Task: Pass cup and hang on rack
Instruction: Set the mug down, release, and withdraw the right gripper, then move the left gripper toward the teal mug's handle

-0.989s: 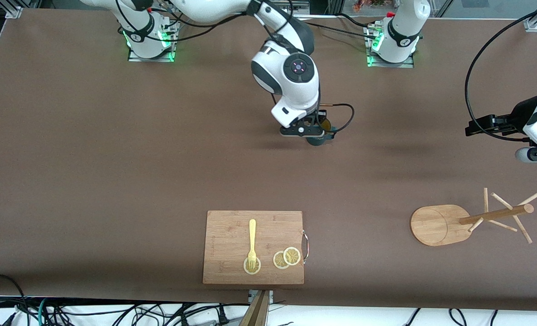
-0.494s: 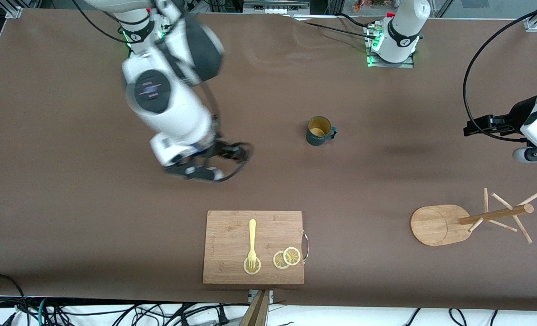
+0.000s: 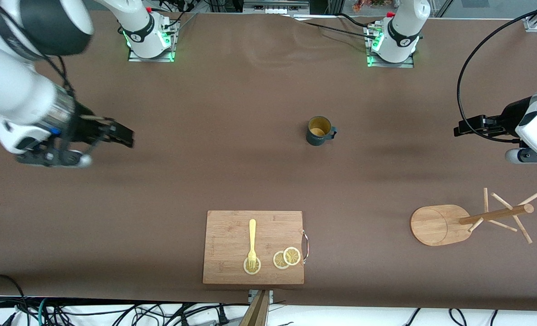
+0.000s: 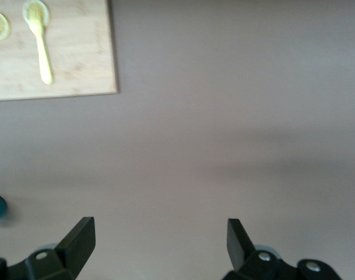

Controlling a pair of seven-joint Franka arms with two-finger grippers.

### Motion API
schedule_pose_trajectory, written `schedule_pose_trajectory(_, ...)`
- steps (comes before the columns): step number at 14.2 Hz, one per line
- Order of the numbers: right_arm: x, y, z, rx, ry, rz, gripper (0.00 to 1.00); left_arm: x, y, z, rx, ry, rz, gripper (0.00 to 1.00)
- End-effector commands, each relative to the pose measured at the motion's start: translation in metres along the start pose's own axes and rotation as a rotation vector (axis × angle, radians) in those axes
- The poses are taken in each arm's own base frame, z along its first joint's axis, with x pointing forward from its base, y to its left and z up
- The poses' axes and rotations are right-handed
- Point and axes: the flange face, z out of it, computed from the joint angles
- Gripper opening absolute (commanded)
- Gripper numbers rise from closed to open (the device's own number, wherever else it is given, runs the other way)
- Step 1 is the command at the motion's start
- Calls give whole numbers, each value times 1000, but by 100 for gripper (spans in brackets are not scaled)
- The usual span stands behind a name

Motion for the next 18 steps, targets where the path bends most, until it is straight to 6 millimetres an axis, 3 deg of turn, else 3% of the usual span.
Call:
schedule_pose_trajectory(1,-23,41,-4,3,-41,1,100,4,8,0,-13,-9,28,100)
schedule_pose_trajectory(4,-52,81,-12,-36,-34,-35,100,5,7,9,-16,-25,109,100)
schedule_pose_trajectory(6,-69,86,-13,-59,3,-47,100,4,12,22,-22,-48,316,100)
schedule_pose_trajectory(9,-67,82,-17,-74,20,-66,100,5,21,50,-41,-88,590,100)
schedule_pose_trajectory(13,-67,76,-17,-114,30,-83,100,2,22,124,-232,-50,945,100)
schedule_pose_trajectory(15,-67,76,-18,-129,34,-87,100,-3,18,150,-268,7,1086,100)
schedule_pose_trajectory(18,-63,75,-31,-128,59,-87,100,-4,16,202,-390,109,1240,100)
